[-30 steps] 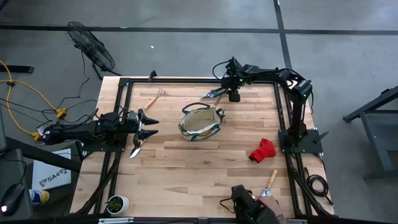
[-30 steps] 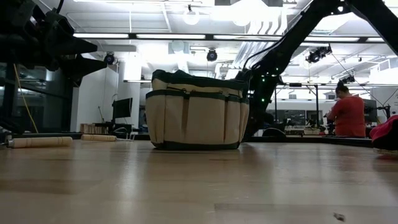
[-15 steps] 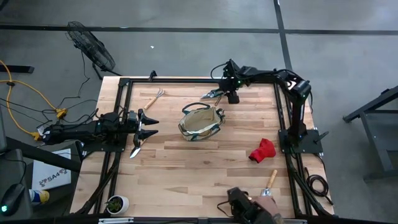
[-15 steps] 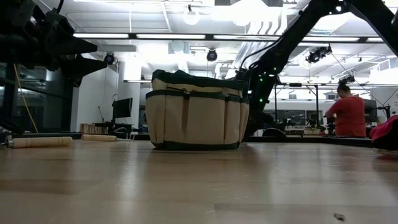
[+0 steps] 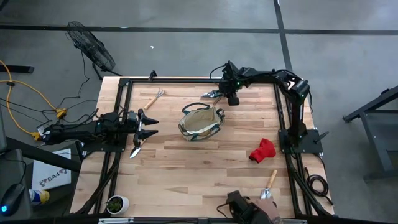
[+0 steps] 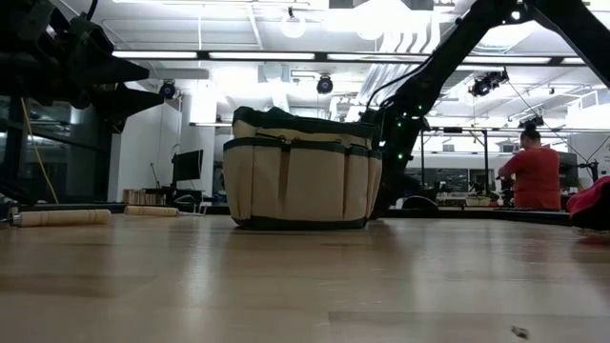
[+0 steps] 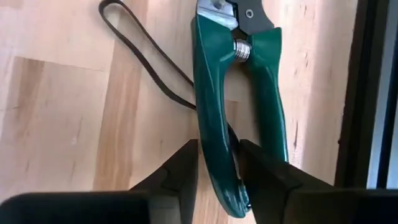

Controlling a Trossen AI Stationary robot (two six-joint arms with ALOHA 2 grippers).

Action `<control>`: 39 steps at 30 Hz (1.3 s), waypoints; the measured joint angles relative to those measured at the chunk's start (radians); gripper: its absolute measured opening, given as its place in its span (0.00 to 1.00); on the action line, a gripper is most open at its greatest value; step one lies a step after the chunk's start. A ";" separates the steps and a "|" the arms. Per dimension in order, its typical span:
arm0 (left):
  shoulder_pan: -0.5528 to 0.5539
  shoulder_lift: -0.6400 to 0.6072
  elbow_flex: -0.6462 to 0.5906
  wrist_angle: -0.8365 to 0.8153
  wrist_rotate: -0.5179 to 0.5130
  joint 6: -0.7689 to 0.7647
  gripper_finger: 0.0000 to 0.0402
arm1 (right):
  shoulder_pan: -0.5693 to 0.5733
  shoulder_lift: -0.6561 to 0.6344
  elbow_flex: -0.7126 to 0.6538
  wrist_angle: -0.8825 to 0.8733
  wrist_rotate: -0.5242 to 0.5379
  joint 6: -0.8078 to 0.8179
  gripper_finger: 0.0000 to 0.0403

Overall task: Pick & Place Garden tools in Gardening bag
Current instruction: Put the shear scissors into the gardening bag

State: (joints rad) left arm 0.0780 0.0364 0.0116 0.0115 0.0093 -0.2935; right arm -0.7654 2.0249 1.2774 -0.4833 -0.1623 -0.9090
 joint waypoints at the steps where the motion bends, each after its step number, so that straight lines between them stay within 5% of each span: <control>1: 0.000 0.000 0.000 0.000 0.000 0.000 0.61 | 0.000 0.002 0.001 -0.004 0.000 0.006 0.25; 16: 0.000 0.000 0.000 0.000 0.000 0.000 0.61 | 0.002 -0.082 -0.010 -0.135 0.040 0.217 0.10; 25: 0.000 0.000 0.000 0.000 0.000 0.000 0.61 | 0.015 -0.267 -0.009 -0.200 0.073 0.360 0.10; 39: 0.000 0.000 0.000 0.000 0.000 0.000 0.61 | 0.144 -0.567 -0.007 -0.196 0.270 0.494 0.10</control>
State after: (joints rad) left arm 0.0781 0.0364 0.0116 0.0113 0.0097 -0.2935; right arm -0.6219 1.4578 1.2705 -0.6796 0.1075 -0.4155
